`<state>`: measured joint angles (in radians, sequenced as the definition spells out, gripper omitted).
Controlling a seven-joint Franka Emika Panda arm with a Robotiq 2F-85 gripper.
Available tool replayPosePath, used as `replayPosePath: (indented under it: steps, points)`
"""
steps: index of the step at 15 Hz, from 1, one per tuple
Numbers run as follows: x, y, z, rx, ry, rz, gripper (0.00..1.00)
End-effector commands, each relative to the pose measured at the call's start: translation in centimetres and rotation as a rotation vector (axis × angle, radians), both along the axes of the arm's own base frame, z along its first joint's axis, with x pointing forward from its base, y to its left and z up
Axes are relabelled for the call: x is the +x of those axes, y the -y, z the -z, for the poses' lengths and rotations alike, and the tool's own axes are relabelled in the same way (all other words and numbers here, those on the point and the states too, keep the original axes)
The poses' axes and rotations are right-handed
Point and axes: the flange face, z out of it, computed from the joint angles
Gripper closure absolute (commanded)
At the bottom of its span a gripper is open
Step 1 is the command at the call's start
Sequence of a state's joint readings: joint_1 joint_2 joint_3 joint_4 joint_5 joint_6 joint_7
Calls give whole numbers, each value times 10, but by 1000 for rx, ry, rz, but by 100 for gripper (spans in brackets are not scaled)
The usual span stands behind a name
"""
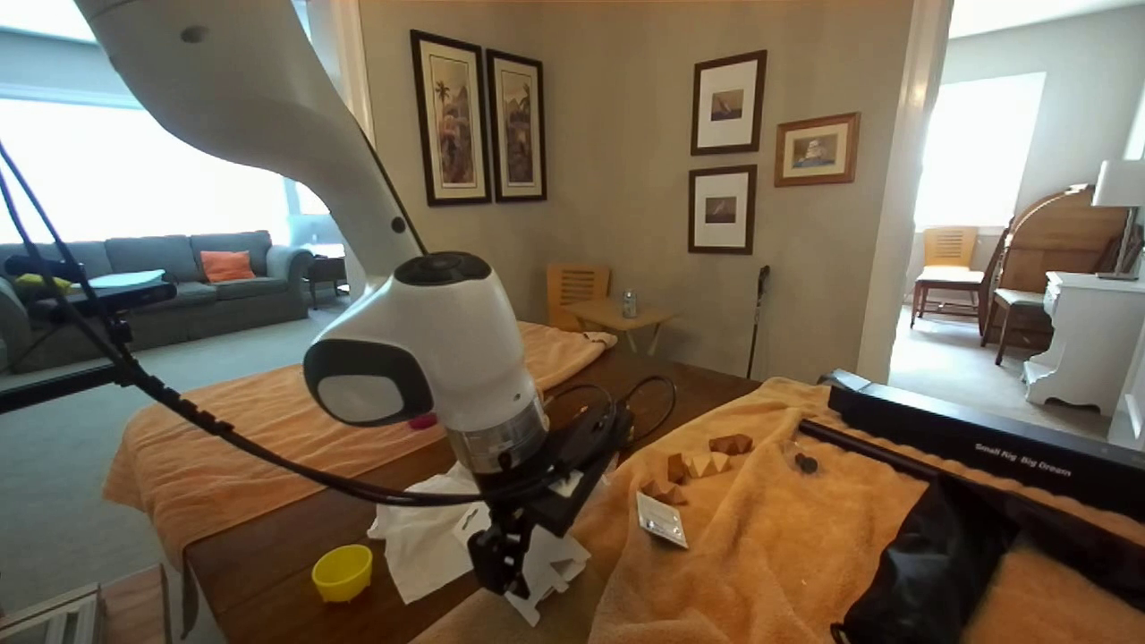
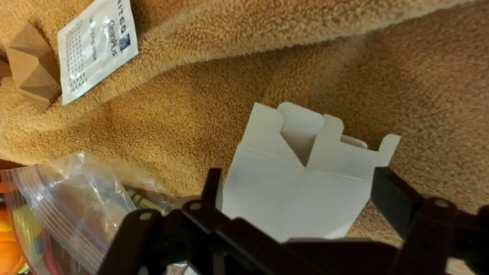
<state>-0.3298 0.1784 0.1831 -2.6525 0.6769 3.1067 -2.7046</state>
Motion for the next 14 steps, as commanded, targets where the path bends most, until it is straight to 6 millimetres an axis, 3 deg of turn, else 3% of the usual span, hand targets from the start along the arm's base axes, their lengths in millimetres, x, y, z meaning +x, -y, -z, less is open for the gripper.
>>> replayPosePath:
  steps: [1,5,6,7,12,13,14]
  points:
    - [10,6,8,24,-12,14,0]
    - [13,9,17,35,-34,29,0]
    - [13,10,19,36,-38,31,23]
    - [14,11,20,38,-41,33,26]
    - [14,14,20,39,-46,45,58]
    - [14,14,19,39,-43,47,26]
    - [15,14,17,40,-38,47,23]
